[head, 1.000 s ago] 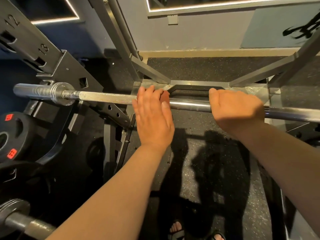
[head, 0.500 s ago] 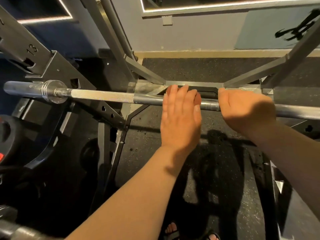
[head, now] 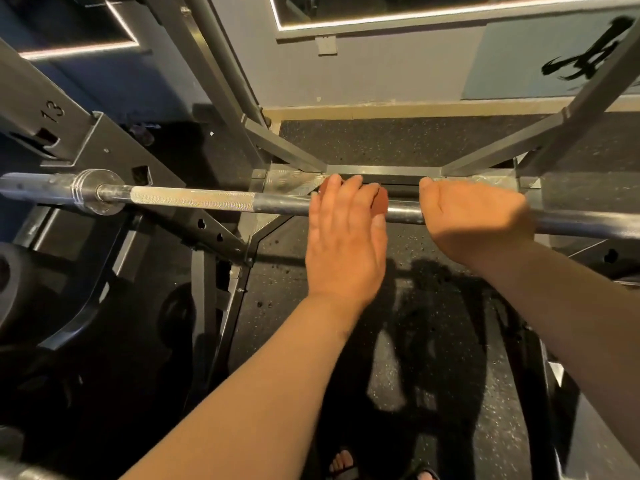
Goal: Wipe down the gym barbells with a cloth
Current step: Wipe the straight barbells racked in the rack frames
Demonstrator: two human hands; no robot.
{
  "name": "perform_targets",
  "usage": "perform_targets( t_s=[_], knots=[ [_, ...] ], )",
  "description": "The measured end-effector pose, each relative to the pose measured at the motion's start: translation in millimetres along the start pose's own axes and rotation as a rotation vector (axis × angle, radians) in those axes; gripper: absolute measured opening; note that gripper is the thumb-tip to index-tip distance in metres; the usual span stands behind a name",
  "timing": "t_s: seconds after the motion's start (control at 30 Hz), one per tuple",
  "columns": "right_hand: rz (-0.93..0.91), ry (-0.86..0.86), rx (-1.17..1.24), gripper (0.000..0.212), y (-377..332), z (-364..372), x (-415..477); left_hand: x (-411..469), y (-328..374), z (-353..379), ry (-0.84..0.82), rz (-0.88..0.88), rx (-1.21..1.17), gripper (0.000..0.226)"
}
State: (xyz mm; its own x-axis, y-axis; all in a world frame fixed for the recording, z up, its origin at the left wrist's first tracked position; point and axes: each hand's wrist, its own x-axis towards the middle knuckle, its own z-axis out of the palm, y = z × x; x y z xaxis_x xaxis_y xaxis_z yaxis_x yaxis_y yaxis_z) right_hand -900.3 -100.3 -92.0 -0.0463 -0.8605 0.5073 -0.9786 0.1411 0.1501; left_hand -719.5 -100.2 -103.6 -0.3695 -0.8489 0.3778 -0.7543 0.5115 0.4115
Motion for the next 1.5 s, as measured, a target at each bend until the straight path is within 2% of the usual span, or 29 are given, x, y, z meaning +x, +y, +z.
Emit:
perform_targets(
  t_s=[0.07,0.17,0.27,0.33,0.43,0.53,0.6,0.73,0.8,0.9,1.03,1.1,1.17,1.27,1.33,1.4,1.43,1.5],
  knots=[
    [-0.107,0.049,-0.072,0.03,13,-4,-9,4,-13,-9,0.021,-0.037,0.042,0.044],
    [-0.268,0.114,-0.211,0.012,45,-8,-30,8,-17,-10,0.121,-0.192,0.006,0.04],
    [-0.262,0.107,-0.167,0.014,57,-10,-37,7,8,4,0.195,-0.287,-0.071,0.038],
    [-0.271,0.117,-0.209,0.017,52,-9,-36,2,31,17,0.151,-0.26,-0.063,0.039],
    [-0.292,0.148,-0.224,0.016,54,-2,-35,-1,54,28,0.033,-0.103,-0.03,0.042],
    [-0.353,0.181,-0.207,0.012,66,1,-35,2,39,20,-0.015,-0.006,0.017,0.044],
    [-0.386,0.185,-0.198,0.02,78,2,-36,5,24,13,0.015,-0.039,0.027,0.043],
    [-0.28,0.183,-0.268,0.011,91,0,-43,9,31,16,0.147,-0.218,-0.071,0.039],
    [-0.263,0.194,-0.321,0.011,86,1,-43,8,51,28,0.16,-0.268,-0.108,0.039],
    [-0.265,0.241,-0.312,0.012,84,1,-40,3,75,41,0.097,-0.154,-0.077,0.041],
    [-0.293,0.255,-0.255,0.009,95,3,-41,-2,52,35,0.017,0.011,0.049,0.047],
    [-0.261,0.27,-0.316,0.015,95,0,-39,-3,44,32,0.09,-0.089,0.034,0.046],
    [-0.231,0.275,-0.325,0.032,90,-2,-37,1,54,36,0.168,-0.216,-0.032,0.044],
    [-0.227,0.207,-0.248,0.041,85,-4,-36,5,92,53,0.147,-0.244,-0.058,0.045],
    [-0.261,0.089,-0.197,0.028,86,-3,-33,4,108,61,0.086,-0.114,-0.032,0.045],
    [-0.191,-0.029,-0.146,0.019,90,-5,-26,4,105,58,0.018,0.022,-0.008,0.046],
    [-0.138,-0.07,-0.096,0.022,92,-8,-22,5,97,55,-0.007,0.057,0.009,0.047],
    [-0.13,-0.07,-0.176,0.018,96,-15,-24,3,82,46,-0.008,0.029,0.026,0.049]
  ],
)
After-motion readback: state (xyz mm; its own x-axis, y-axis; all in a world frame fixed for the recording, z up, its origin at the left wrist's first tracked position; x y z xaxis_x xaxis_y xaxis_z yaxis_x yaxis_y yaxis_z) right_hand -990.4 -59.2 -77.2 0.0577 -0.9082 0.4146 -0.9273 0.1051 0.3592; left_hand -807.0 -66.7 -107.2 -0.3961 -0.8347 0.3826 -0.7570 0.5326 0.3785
